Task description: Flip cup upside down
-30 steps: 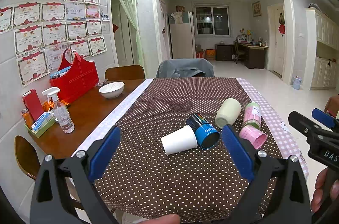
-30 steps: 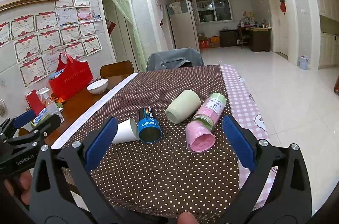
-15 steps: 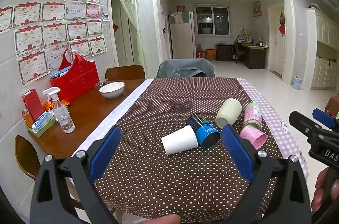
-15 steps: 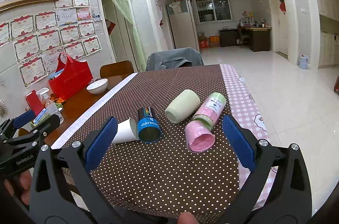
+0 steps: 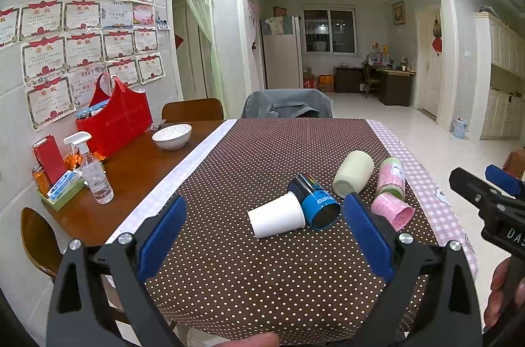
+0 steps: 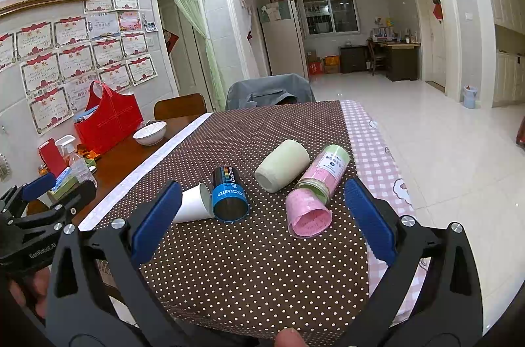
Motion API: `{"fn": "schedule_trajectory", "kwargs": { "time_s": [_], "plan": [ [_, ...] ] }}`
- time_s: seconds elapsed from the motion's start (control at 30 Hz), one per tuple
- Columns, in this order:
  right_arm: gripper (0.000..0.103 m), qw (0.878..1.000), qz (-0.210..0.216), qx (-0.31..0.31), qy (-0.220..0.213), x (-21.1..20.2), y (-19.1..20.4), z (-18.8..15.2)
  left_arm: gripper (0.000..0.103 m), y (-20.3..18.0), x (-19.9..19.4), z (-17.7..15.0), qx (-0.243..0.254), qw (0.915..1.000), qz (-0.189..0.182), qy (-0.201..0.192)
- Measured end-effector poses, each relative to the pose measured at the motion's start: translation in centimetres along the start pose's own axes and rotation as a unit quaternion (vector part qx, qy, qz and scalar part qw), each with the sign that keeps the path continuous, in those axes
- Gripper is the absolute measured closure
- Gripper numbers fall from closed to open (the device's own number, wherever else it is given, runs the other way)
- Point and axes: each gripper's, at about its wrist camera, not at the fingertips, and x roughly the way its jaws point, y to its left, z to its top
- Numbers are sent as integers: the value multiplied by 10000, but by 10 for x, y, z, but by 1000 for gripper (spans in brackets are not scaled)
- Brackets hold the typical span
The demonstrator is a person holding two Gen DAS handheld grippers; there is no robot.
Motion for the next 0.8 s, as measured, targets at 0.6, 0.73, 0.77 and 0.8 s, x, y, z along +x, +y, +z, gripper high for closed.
{"fn": "schedule_trajectory", "kwargs": {
  "time_s": [0.6, 0.73, 0.77, 0.8],
  "plan": [
    [6, 9978, -408, -133, 511, 57, -16, 11, 8, 5, 54, 4, 29, 9992, 100, 378],
    [6, 9961, -510, -165, 704, 78, -21, 14, 8, 4, 69, 6, 69, 9990, 96, 424],
    [6, 9955, -544, -175, 761, 84, -22, 15, 8, 4, 72, 6, 74, 9990, 97, 434],
    [6, 9950, -556, -179, 806, 89, -24, 16, 8, 5, 76, 7, 73, 9989, 95, 448]
  ]
}}
